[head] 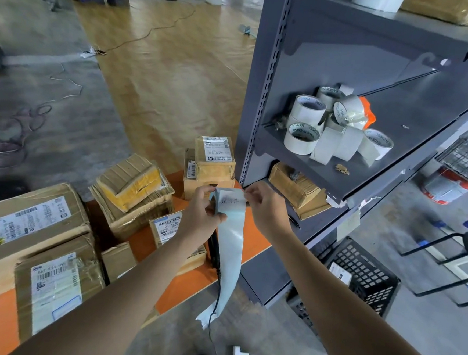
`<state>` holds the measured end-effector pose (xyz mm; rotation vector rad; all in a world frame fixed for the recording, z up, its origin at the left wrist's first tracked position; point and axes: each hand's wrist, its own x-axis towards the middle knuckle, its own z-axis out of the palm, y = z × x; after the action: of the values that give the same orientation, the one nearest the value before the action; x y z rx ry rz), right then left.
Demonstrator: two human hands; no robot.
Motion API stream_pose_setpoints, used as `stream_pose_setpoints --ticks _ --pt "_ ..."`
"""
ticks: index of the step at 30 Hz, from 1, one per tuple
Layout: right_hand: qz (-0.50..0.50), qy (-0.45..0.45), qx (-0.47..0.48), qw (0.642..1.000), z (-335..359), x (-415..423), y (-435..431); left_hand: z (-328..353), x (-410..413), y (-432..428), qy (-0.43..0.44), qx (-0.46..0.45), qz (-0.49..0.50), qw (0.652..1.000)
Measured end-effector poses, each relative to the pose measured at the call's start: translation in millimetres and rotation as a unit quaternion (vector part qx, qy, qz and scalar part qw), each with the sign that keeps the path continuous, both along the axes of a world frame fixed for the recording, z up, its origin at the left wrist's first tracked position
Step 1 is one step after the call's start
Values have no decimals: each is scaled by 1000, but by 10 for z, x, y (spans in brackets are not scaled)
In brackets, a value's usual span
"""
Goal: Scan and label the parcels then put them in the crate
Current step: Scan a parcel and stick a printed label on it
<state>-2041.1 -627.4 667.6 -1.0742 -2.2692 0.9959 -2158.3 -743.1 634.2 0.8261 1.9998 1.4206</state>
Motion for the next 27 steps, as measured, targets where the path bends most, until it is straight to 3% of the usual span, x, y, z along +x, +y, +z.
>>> stream_pose_setpoints --ticks 10,15,19,23,27 --pt "-12 42 -196 980 88 -7 23 -61 -71 10 -113 -3 37 993" --pt "31 -44 -270 961 58 -64 29 -93 -93 -43 -121 -3 29 992" --pt "58 -26 -329 942 -17 -98 -3 -72 -123 -70 -102 2 -20 995" --pt "18 -16 -317 948 -1 -91 10 3 -141 -126 -153 25 -33 987" --pt "-38 -57 -281 957 2 -28 90 47 -150 -134 -117 -19 -47 992"
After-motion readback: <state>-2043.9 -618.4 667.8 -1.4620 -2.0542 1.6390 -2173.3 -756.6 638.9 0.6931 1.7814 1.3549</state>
